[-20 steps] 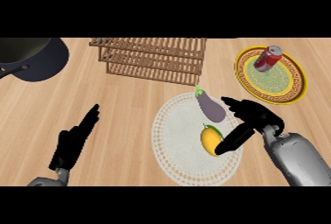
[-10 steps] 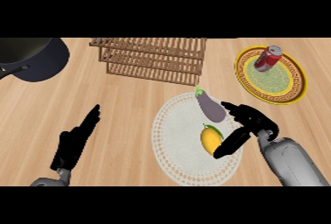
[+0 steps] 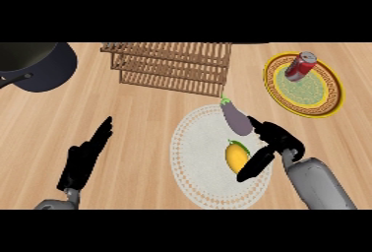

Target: Pick the lemon from the placemat and place it in the tiered shelf

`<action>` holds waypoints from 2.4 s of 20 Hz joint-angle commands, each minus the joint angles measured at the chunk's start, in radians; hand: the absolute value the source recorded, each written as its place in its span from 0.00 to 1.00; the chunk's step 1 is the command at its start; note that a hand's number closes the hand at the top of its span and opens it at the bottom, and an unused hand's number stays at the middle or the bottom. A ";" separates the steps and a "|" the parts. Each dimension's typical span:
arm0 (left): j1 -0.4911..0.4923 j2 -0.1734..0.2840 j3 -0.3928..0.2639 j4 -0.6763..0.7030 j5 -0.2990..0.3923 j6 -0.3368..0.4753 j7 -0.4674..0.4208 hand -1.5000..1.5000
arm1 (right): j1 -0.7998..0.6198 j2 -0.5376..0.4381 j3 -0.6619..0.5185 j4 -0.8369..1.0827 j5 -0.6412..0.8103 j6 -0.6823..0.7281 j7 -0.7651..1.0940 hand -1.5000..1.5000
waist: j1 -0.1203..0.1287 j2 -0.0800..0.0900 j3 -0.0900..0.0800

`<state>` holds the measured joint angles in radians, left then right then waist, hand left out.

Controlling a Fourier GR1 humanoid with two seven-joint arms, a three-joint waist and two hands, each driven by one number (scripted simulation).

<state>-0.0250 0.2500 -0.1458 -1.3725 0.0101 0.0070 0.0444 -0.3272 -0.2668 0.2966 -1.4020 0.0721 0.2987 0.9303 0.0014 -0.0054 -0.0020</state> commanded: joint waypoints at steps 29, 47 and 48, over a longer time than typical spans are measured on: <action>-0.033 -0.031 0.041 -0.011 -0.049 -0.026 0.054 0.50 | -0.097 0.185 0.224 0.004 0.663 -0.278 0.201 1.00 | -0.007 -0.006 -0.002; -0.003 -0.016 0.074 0.025 -0.027 -0.058 -0.006 0.50 | -0.445 0.266 0.213 -0.349 1.156 -0.169 0.557 1.00 | -0.010 -0.008 -0.001; 0.020 -0.045 0.039 0.023 -0.053 -0.038 0.004 0.50 | -0.485 0.266 0.193 -0.323 1.154 -0.163 0.557 1.00 | 0.002 -0.005 -0.001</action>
<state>-0.0136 0.2239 -0.0915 -1.3691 -0.0273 -0.0421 0.0432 -0.7011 -0.0180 0.5358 -1.6916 1.1837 0.0893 1.2438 -0.0057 -0.0162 -0.0019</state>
